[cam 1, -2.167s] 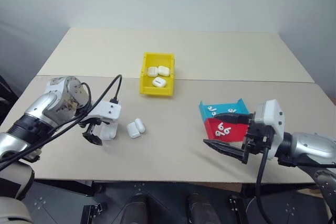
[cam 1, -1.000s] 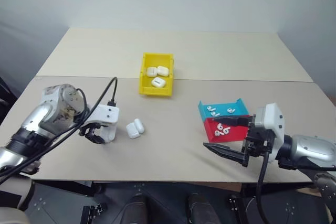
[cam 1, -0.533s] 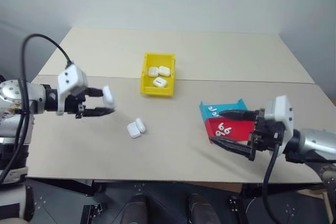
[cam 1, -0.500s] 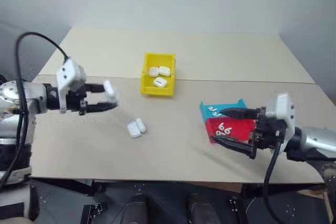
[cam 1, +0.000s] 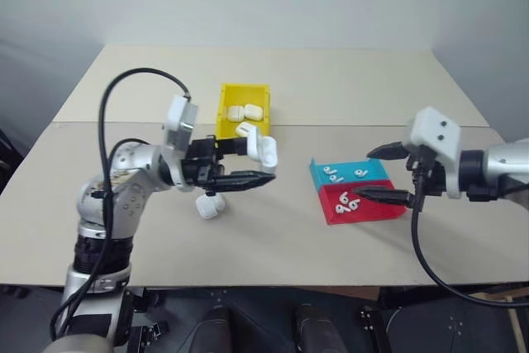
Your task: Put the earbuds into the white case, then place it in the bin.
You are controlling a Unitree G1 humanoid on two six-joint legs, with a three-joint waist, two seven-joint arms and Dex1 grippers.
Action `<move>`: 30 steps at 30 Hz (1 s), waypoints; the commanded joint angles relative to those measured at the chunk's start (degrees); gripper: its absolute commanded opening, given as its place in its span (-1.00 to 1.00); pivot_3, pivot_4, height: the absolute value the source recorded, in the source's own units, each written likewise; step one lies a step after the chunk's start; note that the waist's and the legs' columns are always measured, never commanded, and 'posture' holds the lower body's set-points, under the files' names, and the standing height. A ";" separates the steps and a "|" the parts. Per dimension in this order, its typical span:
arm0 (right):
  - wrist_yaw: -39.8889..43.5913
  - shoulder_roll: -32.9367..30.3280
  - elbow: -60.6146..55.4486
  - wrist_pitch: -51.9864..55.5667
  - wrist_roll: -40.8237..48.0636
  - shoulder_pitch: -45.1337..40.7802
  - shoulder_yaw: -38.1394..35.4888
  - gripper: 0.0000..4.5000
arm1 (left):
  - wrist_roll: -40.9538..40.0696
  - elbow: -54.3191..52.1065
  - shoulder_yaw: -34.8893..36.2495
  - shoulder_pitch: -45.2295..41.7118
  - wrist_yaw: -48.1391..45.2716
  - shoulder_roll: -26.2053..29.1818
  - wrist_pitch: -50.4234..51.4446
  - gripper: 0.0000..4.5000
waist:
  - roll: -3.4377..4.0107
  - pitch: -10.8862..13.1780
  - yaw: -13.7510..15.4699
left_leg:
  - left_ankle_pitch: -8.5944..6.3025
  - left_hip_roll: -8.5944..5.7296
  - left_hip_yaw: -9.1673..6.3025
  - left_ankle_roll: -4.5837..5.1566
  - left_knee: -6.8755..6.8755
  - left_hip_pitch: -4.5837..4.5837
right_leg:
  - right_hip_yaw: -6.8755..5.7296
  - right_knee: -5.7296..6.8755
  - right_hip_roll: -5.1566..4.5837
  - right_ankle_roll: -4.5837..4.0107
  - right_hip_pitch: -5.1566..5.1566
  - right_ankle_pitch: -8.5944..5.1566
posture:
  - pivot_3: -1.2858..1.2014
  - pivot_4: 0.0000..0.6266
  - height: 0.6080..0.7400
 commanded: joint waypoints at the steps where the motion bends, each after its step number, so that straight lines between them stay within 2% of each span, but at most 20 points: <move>1: 9.83 -1.35 4.20 -11.94 -10.78 -4.05 7.38 0.92 | -0.84 0.22 -0.93 -2.30 -1.64 -1.02 -3.55 0.23 | 0.00 0.00 -0.09 | 0.00 0.00 0.01 0.00 0.00 0.01 | 0.00 -0.01 0.00 0.00 0.01 0.00 | 0.03 -0.52 1.00; 3: 16.21 0.35 8.86 -17.89 -14.56 -6.90 11.22 0.74 | -0.04 1.12 -1.91 -2.77 -1.62 -1.94 -4.88 0.23 | 0.01 0.00 -0.08 | 0.00 -0.01 0.01 0.00 0.01 0.02 | -0.01 -0.02 -0.01 0.01 0.03 0.00 | 0.03 -0.52 1.00; 5: 21.04 2.86 14.16 -23.77 -18.85 -9.88 14.95 0.45 | 0.22 1.64 -2.61 -3.03 -1.62 -2.64 -5.83 0.23 | 0.01 0.00 -0.16 | 0.00 -0.01 0.02 0.00 0.02 0.02 | 0.00 -0.01 -0.02 0.01 0.02 0.00 | 0.03 -0.52 1.00; 9: 26.38 7.83 24.03 -34.94 -27.35 -14.58 19.92 0.45 | 1.43 1.50 -3.83 -2.69 -1.02 -2.99 -7.68 0.23 | 0.02 0.00 -0.20 | 0.00 -0.01 0.02 0.00 0.01 0.02 | 0.00 0.00 0.00 0.01 0.00 0.00 | 0.03 -0.52 1.00; 14: 30.60 13.97 34.85 -43.97 -34.97 -19.61 24.08 0.45 | 1.65 -0.94 -4.41 -0.45 0.39 -2.64 -8.51 0.23 | 0.03 0.01 -0.18 | 0.01 -0.01 0.03 -0.01 0.01 0.01 | 0.00 -0.01 -0.01 0.01 -0.01 0.00 | 0.03 -0.52 1.00; 20: 33.34 18.06 42.72 -49.75 -39.13 -22.17 25.86 0.45 | 1.64 -3.16 -4.46 1.51 3.02 -2.44 -9.15 0.23 | 0.03 0.01 0.12 | 0.01 -0.01 0.04 -0.01 0.02 0.01 | 0.00 -0.01 -0.02 0.00 0.01 0.00 | 0.03 -0.52 1.00; 24: 33.34 18.87 44.52 -51.72 -41.00 -22.07 26.25 0.08 | 1.41 -4.45 -4.20 2.53 4.26 -2.10 -9.20 0.23 | 0.04 0.01 0.08 | 0.01 -0.01 0.04 -0.01 0.01 0.01 | -0.01 -0.02 -0.03 0.00 0.00 0.00 | 0.03 -0.52 1.00; 30: 33.47 19.08 45.66 -52.87 -41.62 -21.99 26.04 0.08 | 1.35 -5.41 -4.04 3.40 5.42 -1.22 -9.34 0.23 | 0.04 0.01 0.04 | 0.01 -0.01 0.04 -0.02 0.01 0.03 | 0.00 0.01 -0.02 0.00 0.01 0.01 | 0.03 -0.52 1.00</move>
